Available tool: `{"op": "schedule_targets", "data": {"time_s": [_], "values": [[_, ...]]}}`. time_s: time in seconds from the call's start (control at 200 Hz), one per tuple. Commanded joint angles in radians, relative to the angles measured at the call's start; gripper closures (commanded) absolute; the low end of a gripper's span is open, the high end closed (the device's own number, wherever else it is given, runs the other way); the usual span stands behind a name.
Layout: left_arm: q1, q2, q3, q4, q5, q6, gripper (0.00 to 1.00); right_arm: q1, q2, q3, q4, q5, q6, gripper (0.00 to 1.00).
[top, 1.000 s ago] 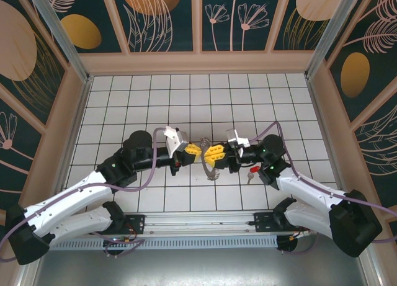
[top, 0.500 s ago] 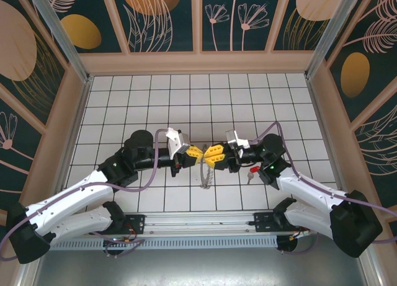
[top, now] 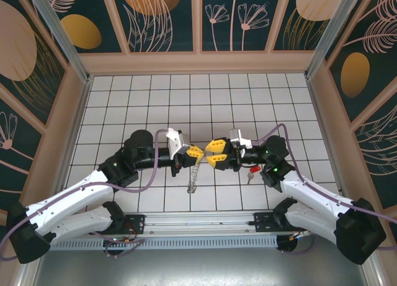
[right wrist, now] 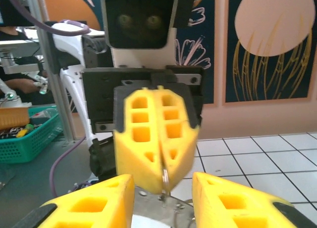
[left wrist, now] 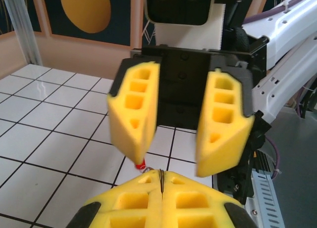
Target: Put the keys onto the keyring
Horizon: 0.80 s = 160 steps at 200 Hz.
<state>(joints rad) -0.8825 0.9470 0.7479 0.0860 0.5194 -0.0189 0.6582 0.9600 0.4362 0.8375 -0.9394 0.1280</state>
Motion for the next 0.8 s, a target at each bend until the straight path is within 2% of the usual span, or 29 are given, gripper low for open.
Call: {"op": "schedule_targets", "data": {"time_s": [0.0,0.2,0.576,0.681,0.796], "values": [[-0.004,-0.017,0.036,0.055,0.034,0.023,1.00,-0.001,-0.003,0.002,-0.016,0.051,-0.016,0.64],[-0.003,-0.027,0.036,0.051,0.032,0.023,1.00,0.000,0.010,0.009,-0.017,0.051,-0.010,0.62],[-0.004,-0.004,0.045,0.058,0.030,0.027,1.00,0.003,0.057,-0.002,0.077,-0.070,0.055,0.64],[-0.003,0.001,0.049,0.057,0.032,0.028,1.00,0.003,0.058,0.001,0.079,-0.074,0.056,0.68],[-0.004,0.001,0.051,0.053,0.033,0.029,1.00,0.004,0.063,0.008,0.081,-0.086,0.057,0.81]]}}
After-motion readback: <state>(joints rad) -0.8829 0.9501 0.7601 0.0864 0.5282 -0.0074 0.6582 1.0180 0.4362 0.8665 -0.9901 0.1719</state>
